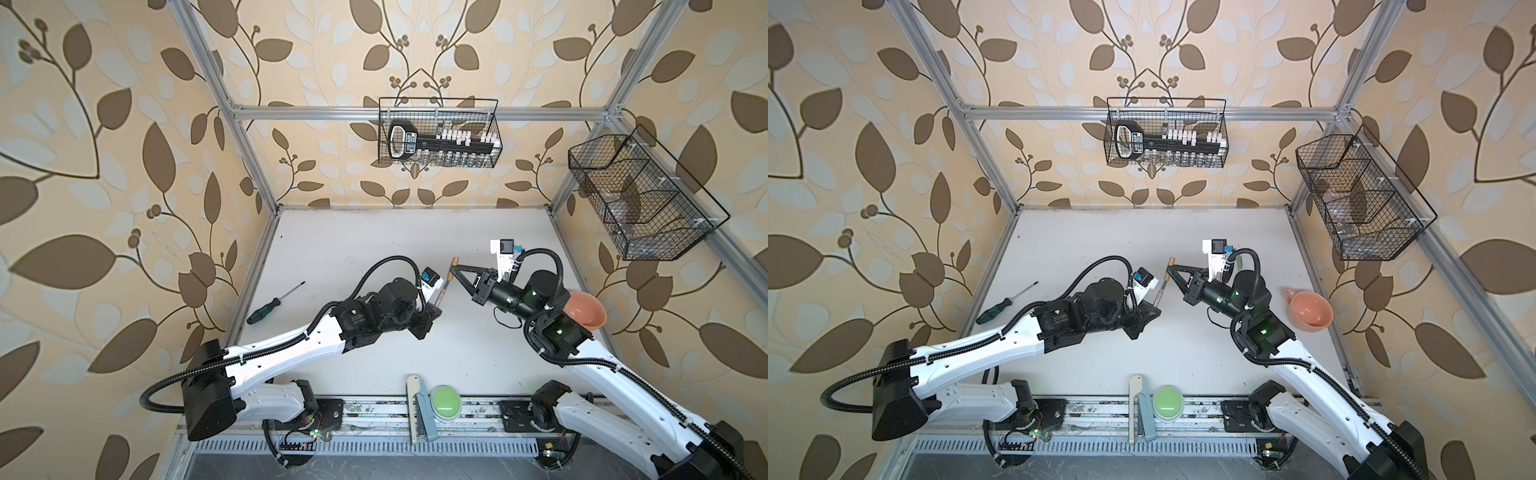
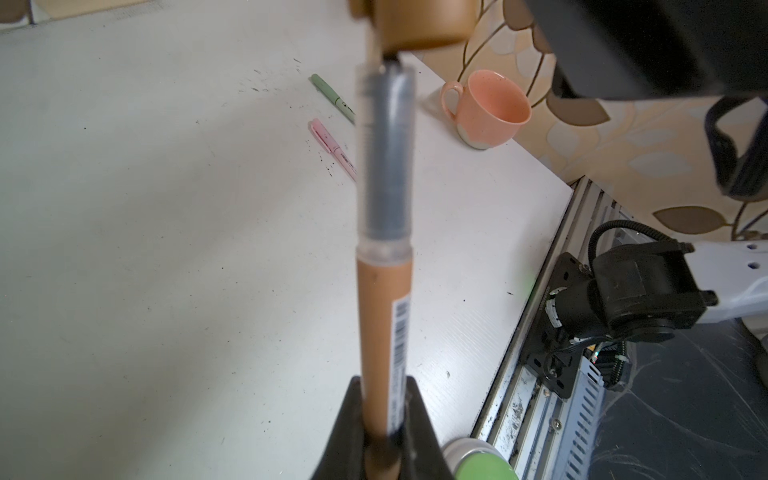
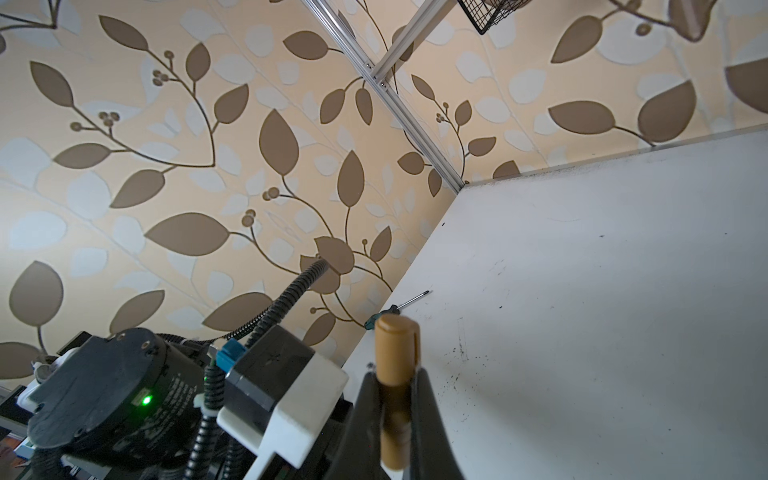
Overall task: Insert the pens into the pen caps
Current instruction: 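Push the tan cap down over the pen nib with the right gripper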
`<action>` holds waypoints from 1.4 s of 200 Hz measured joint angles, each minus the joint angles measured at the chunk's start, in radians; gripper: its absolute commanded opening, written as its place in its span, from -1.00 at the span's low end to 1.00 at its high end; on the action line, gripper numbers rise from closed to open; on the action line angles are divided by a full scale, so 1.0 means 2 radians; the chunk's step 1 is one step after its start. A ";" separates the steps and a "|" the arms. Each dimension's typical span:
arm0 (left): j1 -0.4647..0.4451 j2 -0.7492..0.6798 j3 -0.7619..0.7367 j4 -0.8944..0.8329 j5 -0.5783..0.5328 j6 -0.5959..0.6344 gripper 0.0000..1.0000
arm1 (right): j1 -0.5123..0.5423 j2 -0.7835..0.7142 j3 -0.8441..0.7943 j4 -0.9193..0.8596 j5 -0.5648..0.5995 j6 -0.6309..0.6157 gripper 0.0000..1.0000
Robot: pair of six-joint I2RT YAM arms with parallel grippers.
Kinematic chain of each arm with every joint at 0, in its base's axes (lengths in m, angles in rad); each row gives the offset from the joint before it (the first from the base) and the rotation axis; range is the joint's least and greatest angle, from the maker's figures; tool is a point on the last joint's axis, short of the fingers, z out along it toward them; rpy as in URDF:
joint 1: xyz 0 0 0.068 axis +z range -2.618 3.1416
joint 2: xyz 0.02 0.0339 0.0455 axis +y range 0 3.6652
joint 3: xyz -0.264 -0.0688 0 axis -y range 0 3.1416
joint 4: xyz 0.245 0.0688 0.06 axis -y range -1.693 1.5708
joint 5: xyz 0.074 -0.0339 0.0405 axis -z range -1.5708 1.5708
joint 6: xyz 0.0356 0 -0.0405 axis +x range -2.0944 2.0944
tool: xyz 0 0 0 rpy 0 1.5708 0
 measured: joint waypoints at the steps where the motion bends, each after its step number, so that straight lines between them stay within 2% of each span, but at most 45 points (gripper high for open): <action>1: 0.000 0.000 0.000 0.000 0.000 0.000 -1.00 | 0.000 0.000 0.000 0.000 0.000 0.000 -1.00; 79: 0.000 0.000 0.000 0.009 0.002 0.006 -1.00 | -0.017 -0.001 0.043 -0.034 0.006 -0.022 -1.00; 280: 0.000 0.000 0.000 0.007 0.002 0.011 -1.00 | -0.006 0.008 0.024 -0.030 0.009 -0.016 -1.00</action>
